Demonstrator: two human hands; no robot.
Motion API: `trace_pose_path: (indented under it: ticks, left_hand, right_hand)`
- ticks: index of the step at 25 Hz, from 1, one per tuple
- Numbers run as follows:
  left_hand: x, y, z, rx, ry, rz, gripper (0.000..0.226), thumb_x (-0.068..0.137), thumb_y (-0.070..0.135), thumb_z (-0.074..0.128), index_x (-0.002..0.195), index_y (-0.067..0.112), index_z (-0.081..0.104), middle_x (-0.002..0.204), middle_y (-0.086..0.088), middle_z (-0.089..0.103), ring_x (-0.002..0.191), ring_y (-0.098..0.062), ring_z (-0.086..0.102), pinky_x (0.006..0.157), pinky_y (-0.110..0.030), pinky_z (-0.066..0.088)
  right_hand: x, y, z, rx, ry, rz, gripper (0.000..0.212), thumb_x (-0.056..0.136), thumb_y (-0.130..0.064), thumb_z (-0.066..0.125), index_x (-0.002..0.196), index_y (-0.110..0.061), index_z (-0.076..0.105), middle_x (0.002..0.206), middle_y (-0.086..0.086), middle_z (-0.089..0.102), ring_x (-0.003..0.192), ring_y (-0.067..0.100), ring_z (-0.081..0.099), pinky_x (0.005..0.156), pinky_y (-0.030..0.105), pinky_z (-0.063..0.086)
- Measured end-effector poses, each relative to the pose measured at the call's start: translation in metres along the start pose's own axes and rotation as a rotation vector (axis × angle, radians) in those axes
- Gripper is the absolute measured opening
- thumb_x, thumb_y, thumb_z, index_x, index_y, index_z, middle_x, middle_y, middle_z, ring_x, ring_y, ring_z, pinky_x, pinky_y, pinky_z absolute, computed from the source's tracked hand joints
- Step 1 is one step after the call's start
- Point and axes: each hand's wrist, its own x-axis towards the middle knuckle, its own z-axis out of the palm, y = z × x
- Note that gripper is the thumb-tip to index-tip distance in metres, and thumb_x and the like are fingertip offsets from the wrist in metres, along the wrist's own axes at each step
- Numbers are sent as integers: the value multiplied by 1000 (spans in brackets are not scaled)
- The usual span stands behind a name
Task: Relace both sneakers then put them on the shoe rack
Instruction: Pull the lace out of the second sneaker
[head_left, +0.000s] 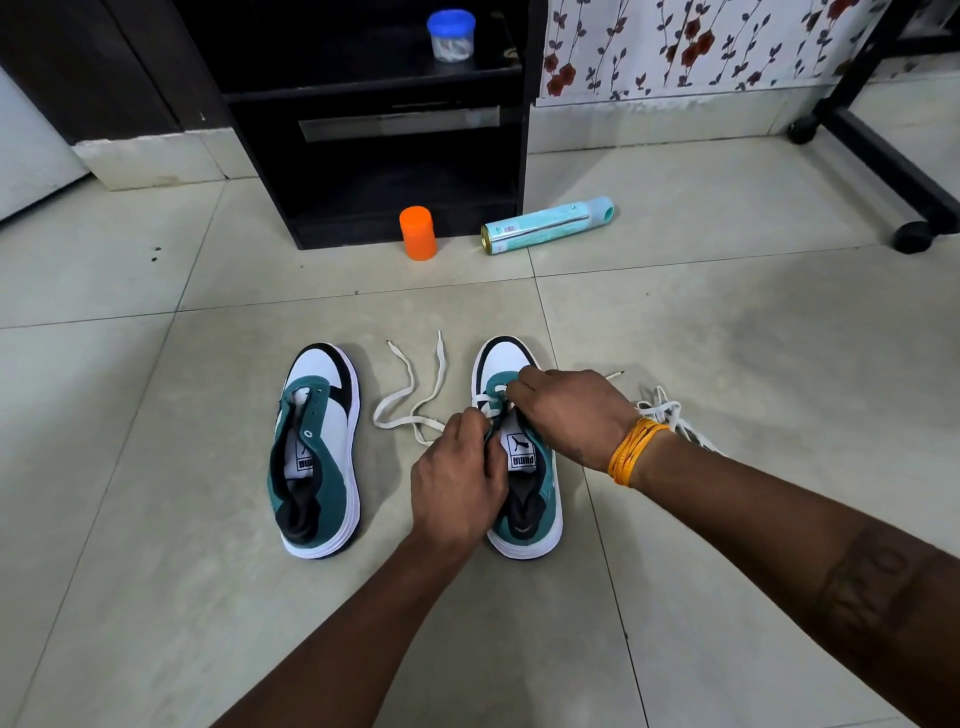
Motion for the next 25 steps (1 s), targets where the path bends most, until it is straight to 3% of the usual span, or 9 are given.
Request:
trace_pose_path:
  ticks: [2,5,7,10,15,17,21,23,25]
  left_hand:
    - [0,0,-1,-4,8,-8,17,94,32,46,88,16,48,77,-3,58,62,-32,60,51,-33,36]
    - [-1,0,0,-11,10,-16,19,95,34,45,89,16,48,77,-3,58,62,-33,60,51,-33,37]
    - [-1,1,1,-13,14,-17,18,95,34,45,89,17,47,78,-4,58,62,-33,60,51,-33,39]
    - [-1,-1,4,-9,20,-9,15,94,31,48,89,17,47,77,-4,58,62,-33,60,50,-35,39]
    - [-1,0,4,0,16,-7,15,94,31,47,89,17,46,77,-4,58,62,-33,60,50,-35,39]
    - [-1,0,3,-5,12,-20,16,94,32,46,89,17,47,78,-4,58,63,-33,60,51,-35,39]
    - [-2,3,1,-15,1,-29,20,96,34,43,89,16,49,79,-5,59,65,-33,61,52,-35,41]
    - [-1,2,1,-7,4,-25,20,95,34,43,90,16,49,79,-4,59,65,-32,62,53,-34,41]
    - [-1,-1,1,-5,0,-24,18,95,32,44,90,16,49,80,-4,59,66,-32,61,54,-34,40]
  right_hand:
    - [2,3,3,29,59,196,20,77,-11,75,92,-12,62,84,8,62,58,33,63,45,30,28]
    - [-3,11,2,335,59,627,10,91,-22,57,97,-14,60,91,9,65,75,40,65,56,34,40]
    - [-13,4,3,284,78,584,21,92,-21,56,112,-17,61,97,8,64,76,40,65,57,36,44]
    - [-19,-9,1,85,85,268,46,89,-18,63,134,-23,58,103,7,62,67,33,65,47,33,36]
    - [-13,-1,5,10,61,115,28,82,-11,72,108,-16,62,93,7,61,62,31,62,43,32,31]
    - [-7,2,5,75,50,218,22,84,-11,69,103,-15,60,92,9,61,64,36,63,45,33,31]
    - [-14,27,9,428,107,786,16,95,-23,52,105,-13,58,92,14,68,84,42,66,63,38,39]
    - [-23,17,4,397,121,687,30,94,-24,51,124,-18,56,94,12,70,82,42,67,63,38,41]
    - [-21,-2,-2,298,81,420,50,93,-23,54,142,-26,47,102,8,69,79,41,69,59,37,40]
